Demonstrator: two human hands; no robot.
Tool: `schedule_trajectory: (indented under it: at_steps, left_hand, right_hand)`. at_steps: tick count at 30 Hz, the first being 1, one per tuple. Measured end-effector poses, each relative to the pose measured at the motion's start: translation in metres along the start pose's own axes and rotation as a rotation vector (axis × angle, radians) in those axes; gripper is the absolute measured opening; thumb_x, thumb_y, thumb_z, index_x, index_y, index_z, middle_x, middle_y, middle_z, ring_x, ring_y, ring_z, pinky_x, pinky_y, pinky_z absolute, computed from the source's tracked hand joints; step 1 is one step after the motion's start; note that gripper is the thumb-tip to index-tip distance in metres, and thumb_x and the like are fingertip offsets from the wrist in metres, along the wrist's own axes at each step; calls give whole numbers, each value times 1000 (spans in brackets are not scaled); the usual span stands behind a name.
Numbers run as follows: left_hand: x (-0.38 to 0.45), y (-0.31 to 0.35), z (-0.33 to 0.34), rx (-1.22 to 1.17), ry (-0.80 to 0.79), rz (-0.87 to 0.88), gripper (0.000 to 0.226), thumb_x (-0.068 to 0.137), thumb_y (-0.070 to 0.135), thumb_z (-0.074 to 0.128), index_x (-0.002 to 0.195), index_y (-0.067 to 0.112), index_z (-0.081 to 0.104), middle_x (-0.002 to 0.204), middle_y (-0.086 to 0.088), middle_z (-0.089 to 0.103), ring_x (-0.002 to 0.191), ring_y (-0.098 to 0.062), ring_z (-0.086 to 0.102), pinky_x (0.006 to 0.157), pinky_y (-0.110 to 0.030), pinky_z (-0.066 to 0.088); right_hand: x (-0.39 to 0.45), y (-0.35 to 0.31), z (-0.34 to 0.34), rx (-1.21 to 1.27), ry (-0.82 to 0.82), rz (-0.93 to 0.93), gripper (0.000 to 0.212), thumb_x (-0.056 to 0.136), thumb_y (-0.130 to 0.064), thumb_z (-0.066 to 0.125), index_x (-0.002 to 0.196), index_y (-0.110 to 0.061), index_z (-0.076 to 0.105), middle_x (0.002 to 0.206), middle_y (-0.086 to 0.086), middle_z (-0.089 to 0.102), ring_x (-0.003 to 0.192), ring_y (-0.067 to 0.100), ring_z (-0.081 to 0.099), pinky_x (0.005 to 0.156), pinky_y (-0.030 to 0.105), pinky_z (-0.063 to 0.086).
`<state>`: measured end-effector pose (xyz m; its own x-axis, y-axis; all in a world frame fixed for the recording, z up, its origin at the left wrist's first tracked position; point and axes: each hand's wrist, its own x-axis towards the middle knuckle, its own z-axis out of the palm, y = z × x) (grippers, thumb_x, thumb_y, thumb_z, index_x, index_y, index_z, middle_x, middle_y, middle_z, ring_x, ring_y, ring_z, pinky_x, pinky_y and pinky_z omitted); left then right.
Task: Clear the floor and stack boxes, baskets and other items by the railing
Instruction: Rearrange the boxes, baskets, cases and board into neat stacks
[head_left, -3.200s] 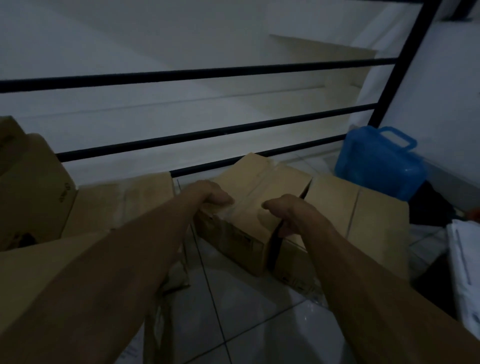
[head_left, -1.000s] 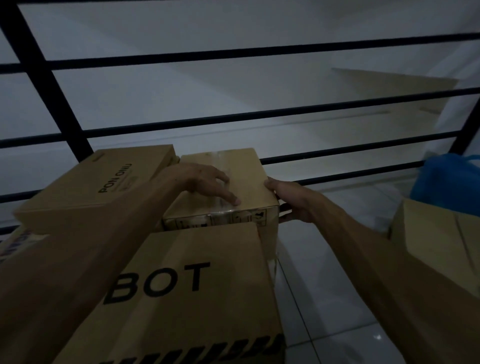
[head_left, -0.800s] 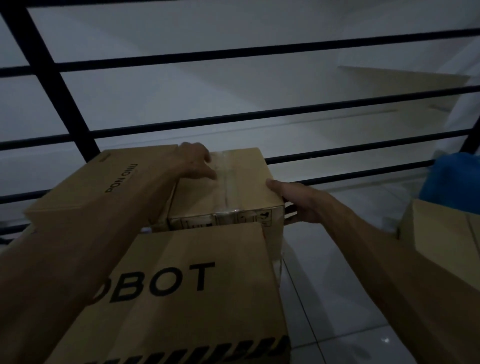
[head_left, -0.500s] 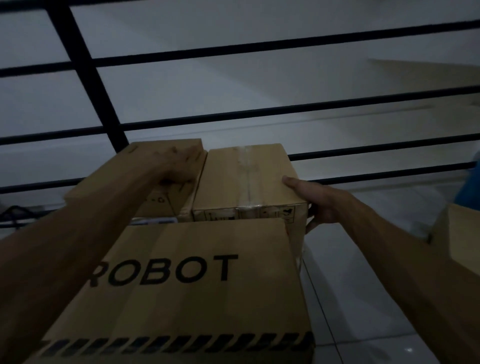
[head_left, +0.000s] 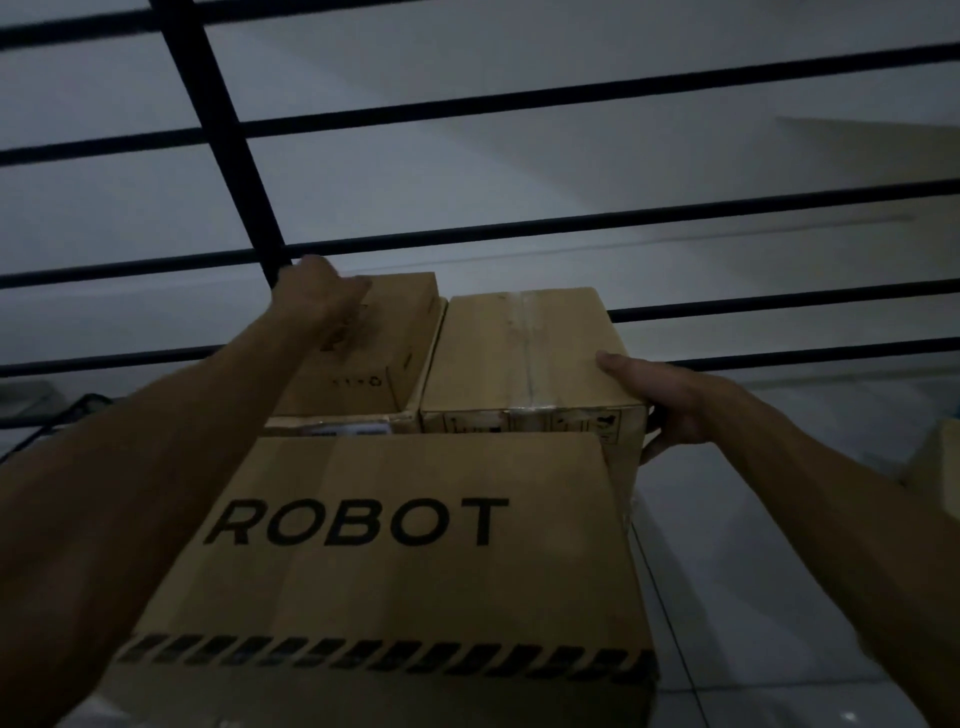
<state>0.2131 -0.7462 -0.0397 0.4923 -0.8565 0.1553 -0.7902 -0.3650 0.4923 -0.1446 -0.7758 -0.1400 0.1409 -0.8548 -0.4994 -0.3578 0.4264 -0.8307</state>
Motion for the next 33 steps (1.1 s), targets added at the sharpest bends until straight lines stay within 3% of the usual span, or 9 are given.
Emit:
schedule_trajectory:
  at_steps: [2, 4, 8, 19, 21, 23, 27, 30, 33]
  left_hand:
    - [5, -29, -8, 158, -14, -166, 97, 73, 80, 59, 137, 8, 46, 143, -25, 45, 122, -41, 50, 104, -53, 42]
    - [2, -55, -16, 233, -111, -268, 121, 67, 94, 48, 150, 6, 34, 150, -25, 39, 133, -45, 41, 111, -54, 35]
    - [-5, -66, -21, 145, -207, -292, 107, 79, 83, 48, 150, 4, 35, 151, -23, 41, 134, -42, 43, 108, -50, 35]
    - [-6, -72, -23, 168, -157, -260, 107, 79, 82, 48, 146, 0, 40, 145, -26, 46, 128, -43, 48, 103, -49, 42]
    - [-8, -69, -21, 231, -43, -173, 113, 75, 86, 51, 148, 1, 35, 146, -26, 43, 128, -45, 47, 100, -51, 44]
    - [-11, -57, -19, 266, 17, 103, 113, 73, 88, 49, 152, 9, 30, 152, -24, 35, 136, -43, 38, 106, -55, 39]
    - [-36, -5, -4, 301, -134, 555, 97, 76, 91, 40, 153, 33, 32, 158, -7, 32, 143, -30, 33, 115, -52, 32]
    - [-64, 34, 21, 377, -257, 706, 78, 87, 75, 46, 153, 35, 34, 158, -1, 34, 146, -22, 30, 116, -39, 24]
    - [-84, 56, 41, 354, -425, 761, 84, 80, 79, 48, 153, 42, 31, 161, 1, 29, 149, -22, 23, 122, -44, 15]
  right_hand:
    - [0, 0, 0, -6, 1, -5, 74, 89, -69, 53, 141, -18, 45, 126, 19, 58, 112, 45, 58, 91, 69, 49]
    - [0, -1, 1, -10, 10, -9, 73, 90, -68, 53, 140, -17, 45, 125, 20, 58, 111, 45, 58, 91, 69, 49]
    - [1, -5, 5, -26, 37, 1, 74, 90, -67, 54, 142, -15, 44, 125, 21, 60, 109, 46, 60, 88, 69, 51]
    - [-10, -5, 13, -48, 38, -27, 80, 87, -69, 56, 144, -14, 43, 130, 19, 58, 113, 43, 58, 95, 64, 49]
    - [-14, -8, 13, -116, 38, -55, 80, 87, -70, 55, 143, -13, 44, 128, 18, 60, 111, 40, 60, 95, 61, 50]
    - [-20, -12, 14, -220, 51, -84, 78, 90, -69, 52, 142, -11, 45, 126, 17, 63, 109, 36, 62, 95, 56, 52]
    - [-31, -14, 11, -316, 27, -102, 80, 90, -70, 51, 144, -12, 43, 127, 16, 62, 108, 35, 63, 92, 52, 55]
    - [-42, -12, 5, -314, -40, -76, 80, 90, -71, 49, 146, -14, 41, 130, 14, 61, 110, 35, 63, 96, 50, 55]
    - [-53, -16, 3, -408, -31, -113, 95, 86, -77, 46, 155, -15, 26, 148, 14, 47, 122, 35, 55, 100, 49, 51]
